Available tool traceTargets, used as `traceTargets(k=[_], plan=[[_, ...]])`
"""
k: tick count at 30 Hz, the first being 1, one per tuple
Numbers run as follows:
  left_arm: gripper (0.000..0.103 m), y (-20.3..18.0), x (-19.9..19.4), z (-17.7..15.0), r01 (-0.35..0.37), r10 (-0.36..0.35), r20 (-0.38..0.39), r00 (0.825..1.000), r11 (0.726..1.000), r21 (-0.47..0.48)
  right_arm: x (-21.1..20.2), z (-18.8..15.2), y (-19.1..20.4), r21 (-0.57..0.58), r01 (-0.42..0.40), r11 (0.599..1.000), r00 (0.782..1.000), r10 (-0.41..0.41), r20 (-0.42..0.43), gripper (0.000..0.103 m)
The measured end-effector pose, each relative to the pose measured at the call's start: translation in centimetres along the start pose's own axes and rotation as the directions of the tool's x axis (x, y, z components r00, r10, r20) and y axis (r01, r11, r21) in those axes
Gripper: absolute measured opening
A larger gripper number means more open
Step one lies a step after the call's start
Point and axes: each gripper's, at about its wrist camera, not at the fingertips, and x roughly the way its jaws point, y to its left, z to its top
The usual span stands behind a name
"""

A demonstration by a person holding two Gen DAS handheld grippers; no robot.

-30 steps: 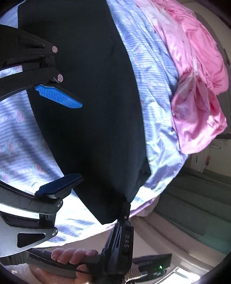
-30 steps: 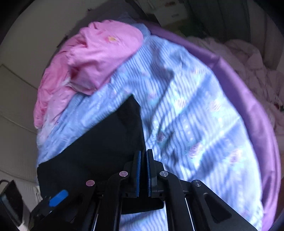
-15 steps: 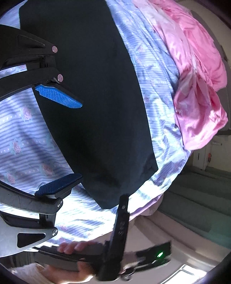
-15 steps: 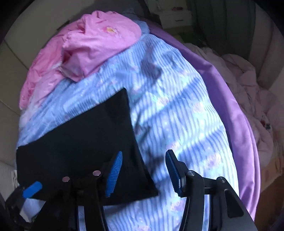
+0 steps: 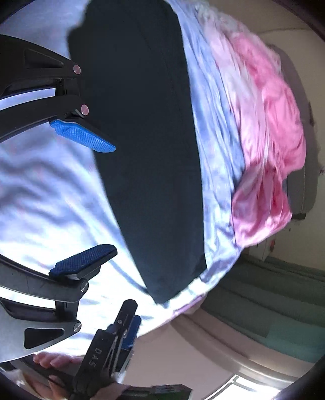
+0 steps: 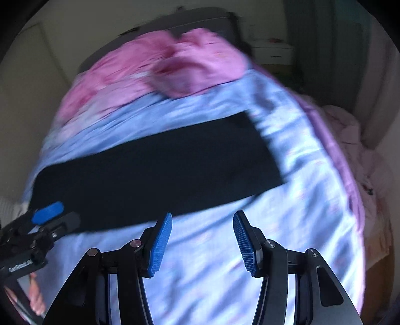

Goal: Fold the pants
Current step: 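Lower both grippers onto the edge of the black strip and close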

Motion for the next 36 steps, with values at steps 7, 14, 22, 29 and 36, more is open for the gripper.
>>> traceTargets(k=[7,14,22,29,36], plan=[[0.075,10.6,-7.3,-7.0,-0.145,0.144,-0.009,0.989,0.985,-0.098,-0.3,-3.8,13.4,-0.221,-0.148,0.964,0.989,0.145,-0.03,0.052],[0.075,21.1,-11.4,-12.3,-0.202,0.202,-0.022,0.979,0.956,-0.213,0.9,-7.2,25.9,-0.286,-0.292,0.913,0.956,0.267,-0.122,0.052],[0.075,31.5,-11.4,-13.3,-0.061,0.061,-0.008,0.998,0.963,-0.262,3.0,-10.6,35.5,-0.197,-0.293,0.935,0.953,0.27,-0.138,0.052],[0.059,37.6,-6.4,-12.5,0.03,-0.044,-0.04,0.998,0.957,-0.288,7.8,-12.7,39.4,-0.071,-0.269,0.96,0.952,0.254,-0.168,0.052],[0.038,39.0,-0.3,-11.7,0.104,-0.135,-0.094,0.986,0.955,-0.277,12.0,-12.1,40.8,-0.057,-0.252,0.966,0.954,0.238,-0.182,0.05]])
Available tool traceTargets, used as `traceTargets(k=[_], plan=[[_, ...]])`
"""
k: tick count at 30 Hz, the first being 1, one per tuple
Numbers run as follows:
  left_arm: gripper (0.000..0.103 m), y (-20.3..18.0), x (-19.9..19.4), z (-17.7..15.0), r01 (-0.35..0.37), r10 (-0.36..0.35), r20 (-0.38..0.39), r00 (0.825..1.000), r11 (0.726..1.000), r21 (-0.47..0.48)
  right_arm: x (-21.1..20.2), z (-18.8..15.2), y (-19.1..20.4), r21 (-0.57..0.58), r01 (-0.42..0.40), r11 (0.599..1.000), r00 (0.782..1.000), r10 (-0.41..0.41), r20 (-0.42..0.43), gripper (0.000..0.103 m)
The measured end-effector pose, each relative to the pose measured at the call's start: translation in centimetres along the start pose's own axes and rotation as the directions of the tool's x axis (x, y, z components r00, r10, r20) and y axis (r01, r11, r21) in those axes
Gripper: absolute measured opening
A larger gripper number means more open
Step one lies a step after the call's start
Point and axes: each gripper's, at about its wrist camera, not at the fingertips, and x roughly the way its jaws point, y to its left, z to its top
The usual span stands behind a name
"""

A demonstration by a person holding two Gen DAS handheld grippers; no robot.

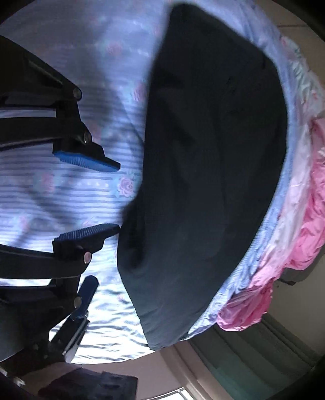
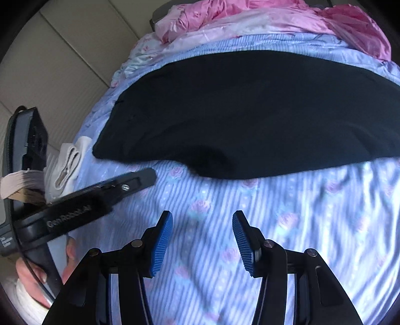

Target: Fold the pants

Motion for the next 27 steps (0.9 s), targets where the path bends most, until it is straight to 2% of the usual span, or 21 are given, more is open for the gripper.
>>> traceTargets(k=[4,9,15,22,27], plan=[[0.028,0.2,2.5,0.8,-0.005,0.007,-0.037,0.999,0.999,0.04,1.3,1.0,-0.9,0.035,-0.006,0.999,1.0,0.005,0.011,0.05],[0.028,0.7,2.4,3.7,-0.031,0.03,0.01,0.999,0.997,0.073,2.6,1.9,-1.0,0.03,-0.047,0.998,0.999,0.047,0.001,0.049],[0.028,0.6,2.7,6.8,-0.059,0.055,0.033,0.998,0.99,0.125,3.0,4.6,0.2,-0.062,-0.025,0.998,0.998,0.028,0.049,0.049],[0.028,1.9,3.9,10.3,-0.025,0.025,0.007,1.0,0.998,0.065,2.5,7.6,0.4,-0.145,0.0,0.989,0.994,0.016,0.11,0.049],[0.028,2.0,4.7,11.1,-0.025,0.025,-0.002,1.0,0.999,0.048,3.4,8.5,0.6,-0.179,-0.029,0.983,0.995,0.045,0.085,0.049]])
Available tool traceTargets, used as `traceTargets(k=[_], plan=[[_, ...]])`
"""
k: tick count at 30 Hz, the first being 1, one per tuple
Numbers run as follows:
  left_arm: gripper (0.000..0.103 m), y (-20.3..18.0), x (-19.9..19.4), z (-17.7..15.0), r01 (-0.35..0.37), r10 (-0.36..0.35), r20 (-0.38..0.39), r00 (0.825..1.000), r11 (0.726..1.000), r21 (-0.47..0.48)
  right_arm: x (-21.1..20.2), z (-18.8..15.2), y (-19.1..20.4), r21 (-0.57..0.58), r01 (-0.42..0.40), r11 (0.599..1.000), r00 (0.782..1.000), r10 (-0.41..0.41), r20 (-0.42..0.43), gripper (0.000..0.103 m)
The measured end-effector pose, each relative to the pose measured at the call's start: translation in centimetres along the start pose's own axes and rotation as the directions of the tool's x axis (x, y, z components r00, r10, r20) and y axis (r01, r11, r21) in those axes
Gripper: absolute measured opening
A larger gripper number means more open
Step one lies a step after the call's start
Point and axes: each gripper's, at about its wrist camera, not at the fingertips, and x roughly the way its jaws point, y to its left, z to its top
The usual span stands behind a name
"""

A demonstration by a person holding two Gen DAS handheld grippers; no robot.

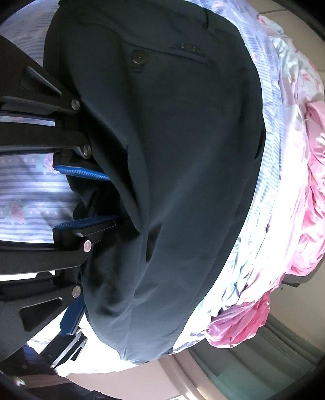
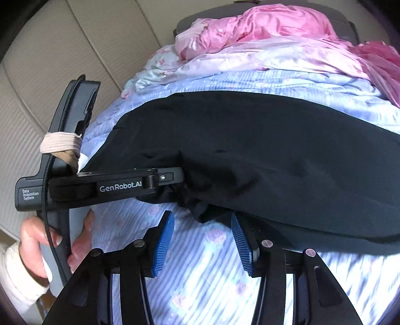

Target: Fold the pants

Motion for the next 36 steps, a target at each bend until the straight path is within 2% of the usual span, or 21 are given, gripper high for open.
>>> traceTargets(k=[7,10,14,16,18,22,27,32,36], plan=[[0.028,0.7,0.1,0.2,0.018,-0.018,-0.007,1.0,1.0,-0.025,0.0,0.9,0.8,-0.029,-0.052,0.998,0.999,0.051,-0.017,0.049],[0.028,0.7,0.2,0.3,0.016,-0.016,-0.01,1.0,0.999,-0.027,-0.5,1.2,1.0,-0.032,-0.047,0.998,0.999,0.046,-0.009,0.049],[0.028,1.2,0.2,0.4,0.043,-0.044,-0.011,0.999,0.997,-0.06,-2.4,1.4,1.4,-0.008,-0.097,0.995,0.994,0.098,0.04,0.047],[0.027,1.2,0.3,0.4,0.042,-0.042,-0.014,0.999,0.998,-0.053,-1.7,1.5,1.4,-0.015,-0.08,0.997,0.997,0.08,0.021,0.047],[0.027,1.0,0.2,0.3,0.033,-0.033,-0.015,0.999,0.999,-0.028,-0.2,1.6,0.6,0.013,-0.072,0.997,0.997,0.072,-0.017,0.04],[0.025,1.2,0.4,0.5,0.041,-0.041,-0.02,0.999,0.999,-0.024,1.6,1.3,-1.1,0.081,-0.077,0.994,0.994,0.083,-0.071,0.038],[0.025,1.4,0.7,0.6,0.046,-0.046,-0.023,0.999,0.999,-0.027,2.5,0.4,-1.0,0.083,-0.076,0.994,0.989,0.086,-0.119,0.038],[0.025,1.4,0.7,0.6,0.051,-0.052,-0.026,0.998,0.998,-0.023,2.0,0.8,-0.9,0.065,-0.036,0.997,0.997,0.041,-0.062,0.038],[0.025,1.5,0.8,0.5,0.058,-0.059,-0.028,0.998,0.998,-0.023,3.7,1.4,-1.1,0.047,0.001,0.999,0.996,0.003,-0.09,0.038]])
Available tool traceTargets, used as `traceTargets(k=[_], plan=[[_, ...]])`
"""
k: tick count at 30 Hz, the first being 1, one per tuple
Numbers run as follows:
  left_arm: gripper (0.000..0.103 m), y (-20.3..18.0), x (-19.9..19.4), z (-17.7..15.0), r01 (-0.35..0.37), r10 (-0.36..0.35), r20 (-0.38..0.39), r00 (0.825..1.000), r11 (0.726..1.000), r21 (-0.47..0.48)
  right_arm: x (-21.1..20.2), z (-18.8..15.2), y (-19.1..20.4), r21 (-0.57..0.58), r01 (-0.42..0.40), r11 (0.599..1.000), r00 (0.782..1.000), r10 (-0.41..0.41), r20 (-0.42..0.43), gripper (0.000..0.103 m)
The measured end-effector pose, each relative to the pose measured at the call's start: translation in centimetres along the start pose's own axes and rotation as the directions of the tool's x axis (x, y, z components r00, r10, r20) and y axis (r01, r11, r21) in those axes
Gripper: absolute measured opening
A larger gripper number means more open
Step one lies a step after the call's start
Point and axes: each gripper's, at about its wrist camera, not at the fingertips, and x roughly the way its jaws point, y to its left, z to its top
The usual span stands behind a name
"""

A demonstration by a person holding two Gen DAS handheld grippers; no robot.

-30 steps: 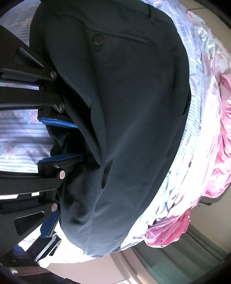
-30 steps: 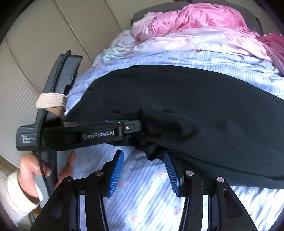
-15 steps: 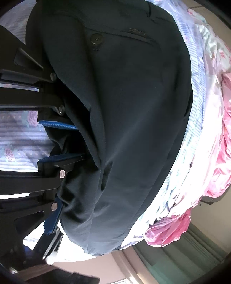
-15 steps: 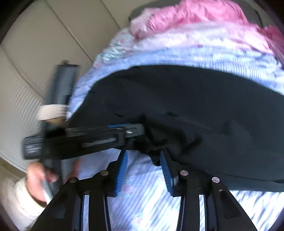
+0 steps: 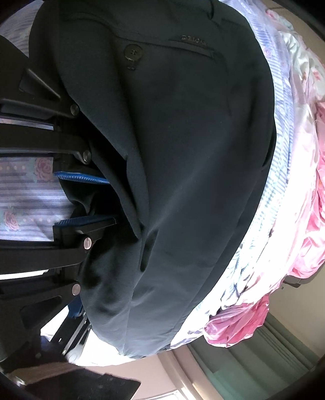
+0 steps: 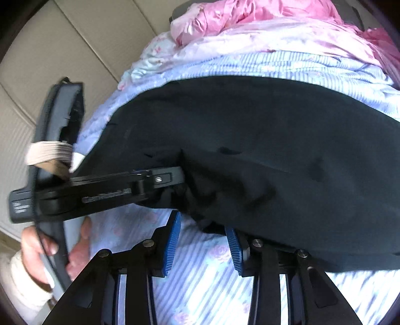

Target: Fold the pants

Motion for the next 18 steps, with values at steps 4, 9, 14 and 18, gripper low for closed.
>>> traceTargets(k=[4,9,14,18], plan=[[0.026,-0.3,-0.8,-0.7,-0.002,0.003,-0.008,1.0,0.999,0.036,1.0,0.4,0.3,-0.014,0.022,1.0,1.0,-0.022,0.003,0.033],[0.051,0.9,-5.3,-4.5,-0.04,0.04,0.022,0.999,0.999,0.015,-0.6,-0.9,0.8,0.023,-0.019,1.0,1.0,0.019,-0.016,0.012],[0.077,5.2,-10.8,-10.4,-0.21,0.223,0.074,0.972,0.966,-0.152,-4.1,-4.8,2.1,0.097,-0.092,0.991,0.992,0.1,-0.078,0.01],[0.078,9.5,-12.0,-13.2,-0.316,0.34,0.023,0.94,0.895,-0.316,-2.5,-6.4,2.1,0.156,-0.03,0.987,0.987,0.054,-0.149,0.01]])
